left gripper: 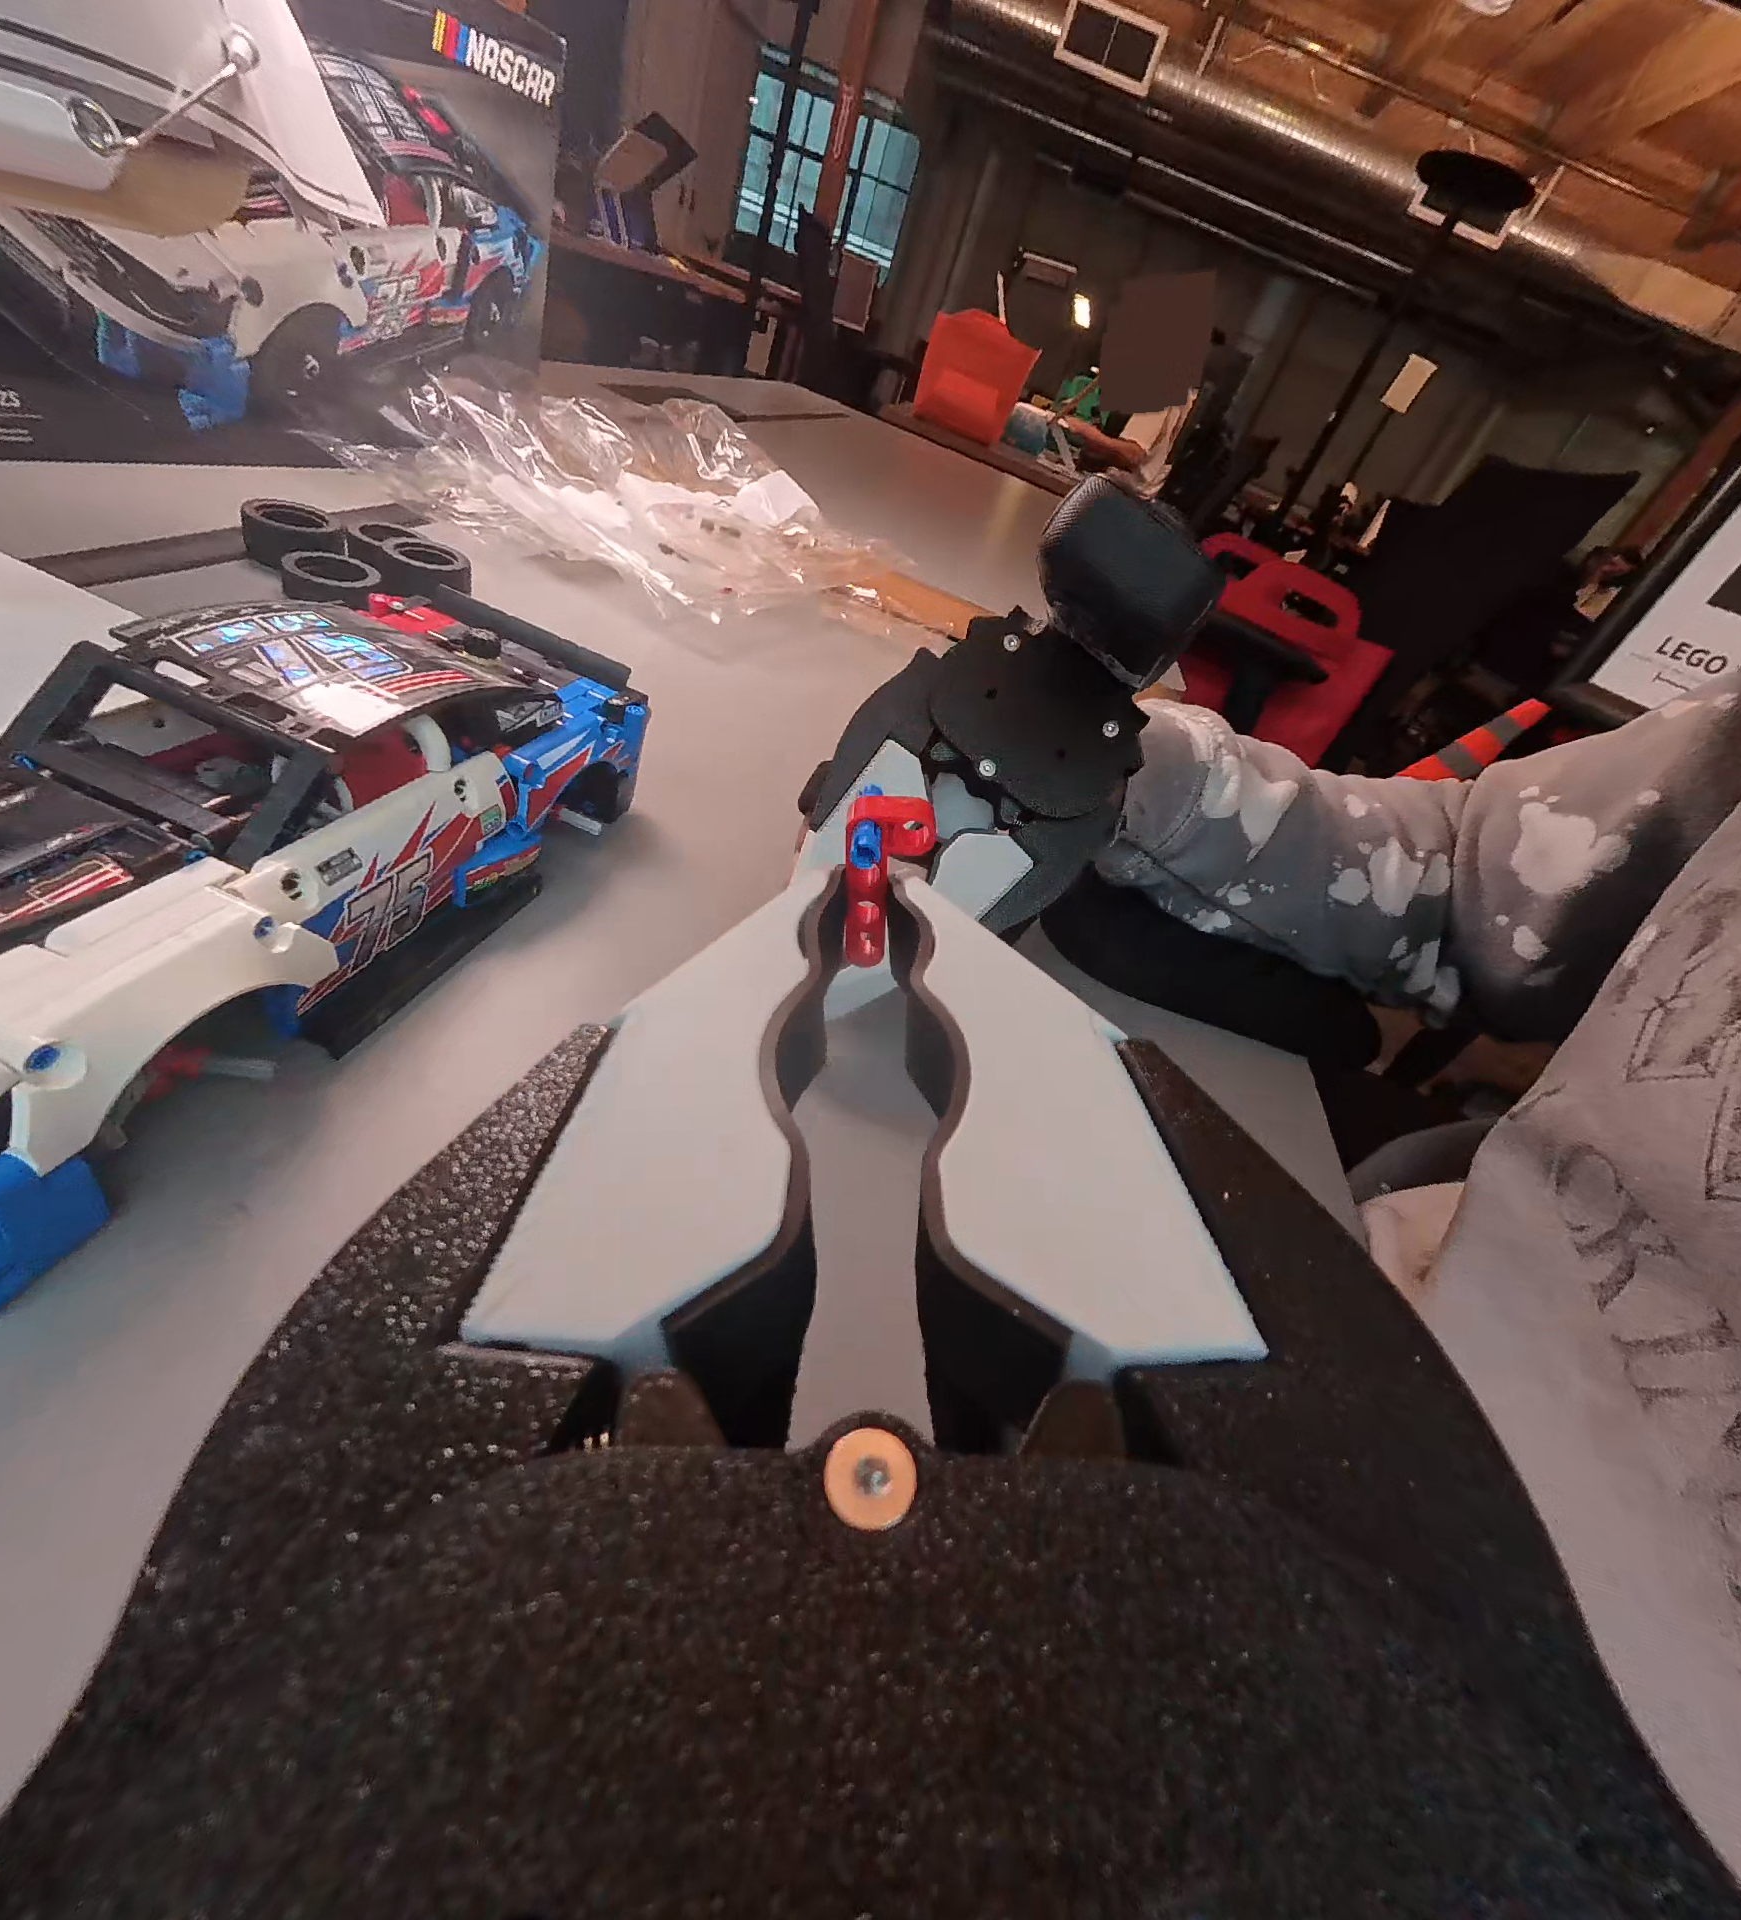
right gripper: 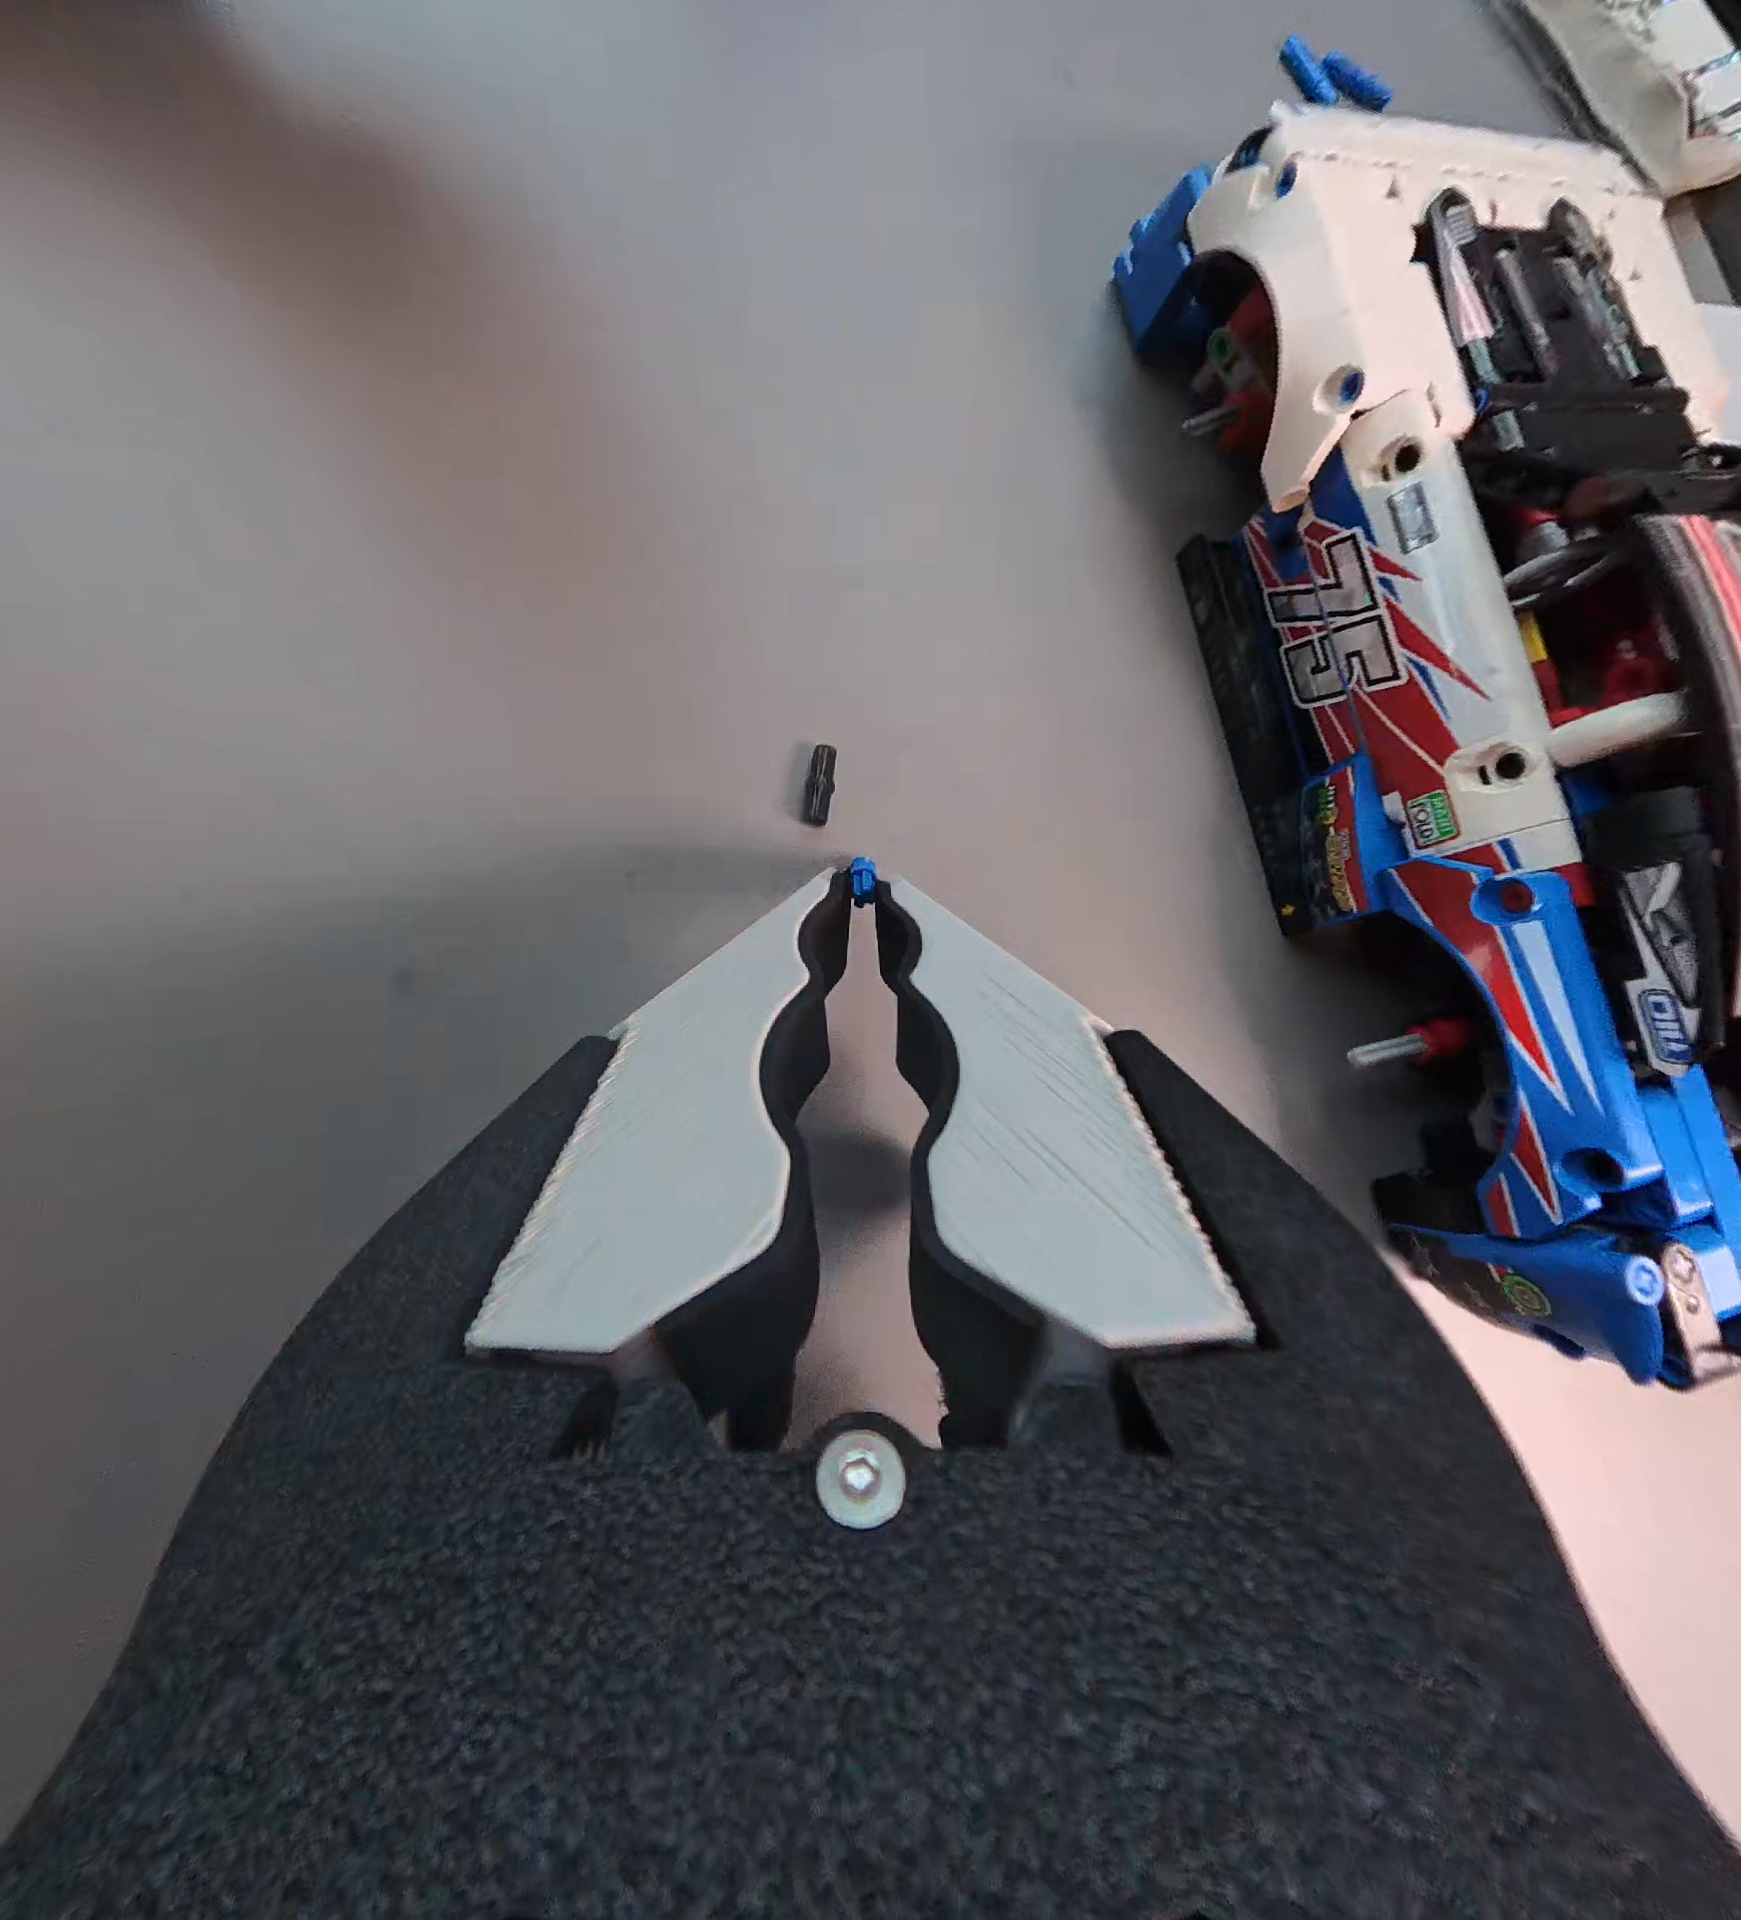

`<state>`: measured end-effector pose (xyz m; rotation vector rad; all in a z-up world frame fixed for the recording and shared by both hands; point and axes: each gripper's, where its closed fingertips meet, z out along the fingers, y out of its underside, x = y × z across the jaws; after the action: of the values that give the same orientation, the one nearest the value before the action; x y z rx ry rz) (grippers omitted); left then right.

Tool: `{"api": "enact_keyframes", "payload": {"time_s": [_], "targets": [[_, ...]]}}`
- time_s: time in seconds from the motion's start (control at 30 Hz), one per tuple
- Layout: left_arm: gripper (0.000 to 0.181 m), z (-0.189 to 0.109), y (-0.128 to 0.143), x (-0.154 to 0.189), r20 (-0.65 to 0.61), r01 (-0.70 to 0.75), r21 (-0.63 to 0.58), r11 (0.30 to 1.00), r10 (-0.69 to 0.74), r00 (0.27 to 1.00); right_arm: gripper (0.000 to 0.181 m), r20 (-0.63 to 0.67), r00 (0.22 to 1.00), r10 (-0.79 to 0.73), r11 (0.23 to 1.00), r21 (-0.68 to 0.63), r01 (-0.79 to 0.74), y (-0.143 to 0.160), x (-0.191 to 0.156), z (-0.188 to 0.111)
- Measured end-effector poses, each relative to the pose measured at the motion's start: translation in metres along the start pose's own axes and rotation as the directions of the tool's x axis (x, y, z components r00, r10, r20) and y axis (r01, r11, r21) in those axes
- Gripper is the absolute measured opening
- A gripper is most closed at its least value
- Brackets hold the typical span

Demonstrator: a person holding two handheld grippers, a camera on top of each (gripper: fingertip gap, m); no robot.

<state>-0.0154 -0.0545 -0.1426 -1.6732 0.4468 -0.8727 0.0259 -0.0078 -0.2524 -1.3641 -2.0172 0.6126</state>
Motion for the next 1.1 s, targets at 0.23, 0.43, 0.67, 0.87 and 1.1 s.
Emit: {"api": "enact_keyframes", "payload": {"time_s": [0.23, 0.43, 0.67, 0.87, 1.1], "targets": [[0.005, 0.005, 0.01, -0.002, 0.003, 0.013, -0.044, 0.999, -0.013, 1.0, 0.018, 0.034, 0.997, 0.072, 0.991, 0.107, -0.075, -0.014, 0.001, -0.009], [0.005, 0.011, 0.009, 0.019, -0.104, 0.012, -0.029, 1.0, -0.015, 0.994, 0.014, 0.323, 0.931, 0.17, 0.746, 0.575, -0.336, -0.1, -0.008, -0.073], [0.005, 0.02, 0.015, 0.037, -0.16, -0.017, -0.044, 0.999, 0.01, 0.987, 0.008, 0.404, 0.906, 0.123, 0.72, 0.593, -0.362, -0.114, -0.03, -0.073], [0.005, 0.019, 0.015, 0.043, -0.188, -0.027, -0.048, 0.998, 0.018, 0.982, 0.004, 0.421, 0.9, 0.113, 0.718, 0.591, -0.367, -0.114, -0.034, -0.074], [0.004, 0.013, -0.006, 0.048, -0.192, 0.015, 0.057, 0.998, -0.003, 0.981, 0.003, 0.414, 0.906, 0.091, 0.651, 0.664, -0.369, -0.126, -0.03, -0.087]]}}
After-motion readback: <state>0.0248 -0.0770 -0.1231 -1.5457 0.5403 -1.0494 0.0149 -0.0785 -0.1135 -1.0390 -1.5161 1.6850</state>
